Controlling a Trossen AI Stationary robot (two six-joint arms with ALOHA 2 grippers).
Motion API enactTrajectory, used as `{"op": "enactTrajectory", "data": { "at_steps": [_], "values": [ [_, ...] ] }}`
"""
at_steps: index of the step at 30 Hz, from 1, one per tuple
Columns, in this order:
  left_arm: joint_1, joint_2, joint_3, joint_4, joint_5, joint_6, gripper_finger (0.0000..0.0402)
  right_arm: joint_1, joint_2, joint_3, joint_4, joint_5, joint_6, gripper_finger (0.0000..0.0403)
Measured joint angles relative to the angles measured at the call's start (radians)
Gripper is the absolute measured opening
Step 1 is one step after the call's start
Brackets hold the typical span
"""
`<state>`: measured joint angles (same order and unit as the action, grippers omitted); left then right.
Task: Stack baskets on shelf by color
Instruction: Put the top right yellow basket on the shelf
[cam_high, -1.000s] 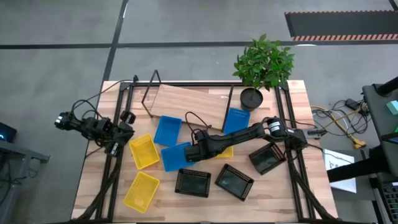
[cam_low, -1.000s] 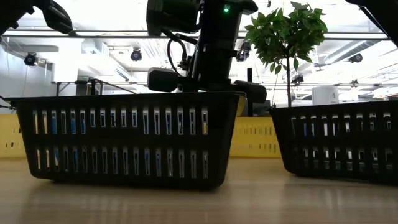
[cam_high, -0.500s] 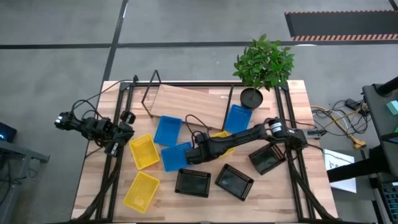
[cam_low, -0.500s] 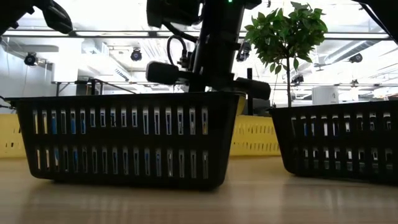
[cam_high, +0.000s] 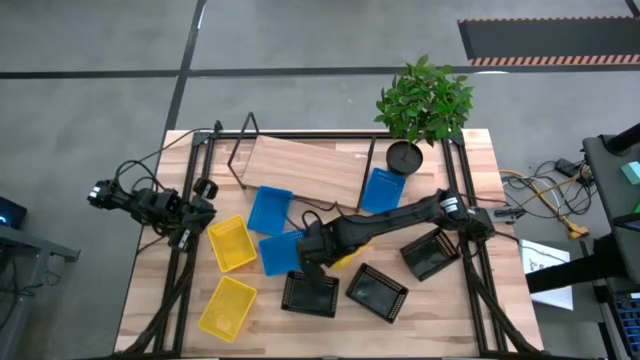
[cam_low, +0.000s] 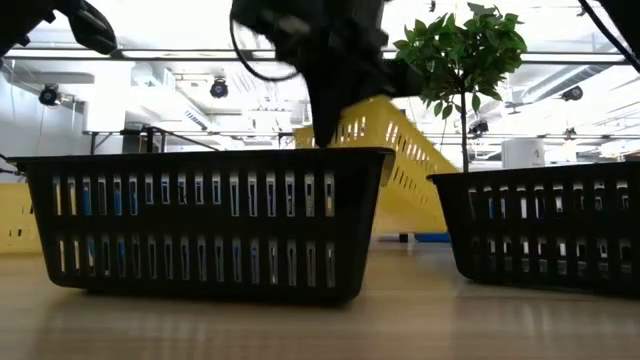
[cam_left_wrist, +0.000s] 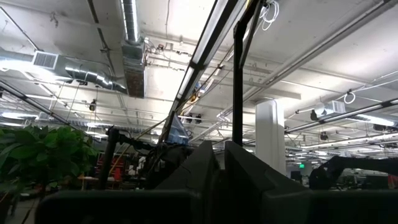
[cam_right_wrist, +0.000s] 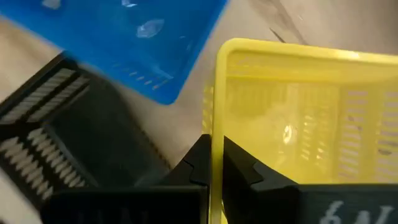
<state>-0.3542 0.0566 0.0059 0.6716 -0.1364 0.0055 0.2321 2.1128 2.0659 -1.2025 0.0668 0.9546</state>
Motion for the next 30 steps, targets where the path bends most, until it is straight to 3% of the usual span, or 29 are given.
{"op": "enactTrajectory", "data": {
  "at_steps": [9, 15, 30],
  "values": [
    [0.000, 0.000, 0.000, -0.001, 0.000, 0.000, 0.0026, 0.039, 0.000, 0.144, -0.011, 0.017, -0.277, 0.0009],
    [0.000, 0.000, 0.000, -0.002, 0.000, 0.000, 0.0026, 0.029, 0.000, 0.187, 0.051, 0.118, -0.437, 0.0009],
    [0.000, 0.000, 0.000, -0.003, 0.000, -0.001, 0.0026, -0.158, 0.033, 0.187, 0.291, 0.144, -0.840, 0.0008]
  ]
}}
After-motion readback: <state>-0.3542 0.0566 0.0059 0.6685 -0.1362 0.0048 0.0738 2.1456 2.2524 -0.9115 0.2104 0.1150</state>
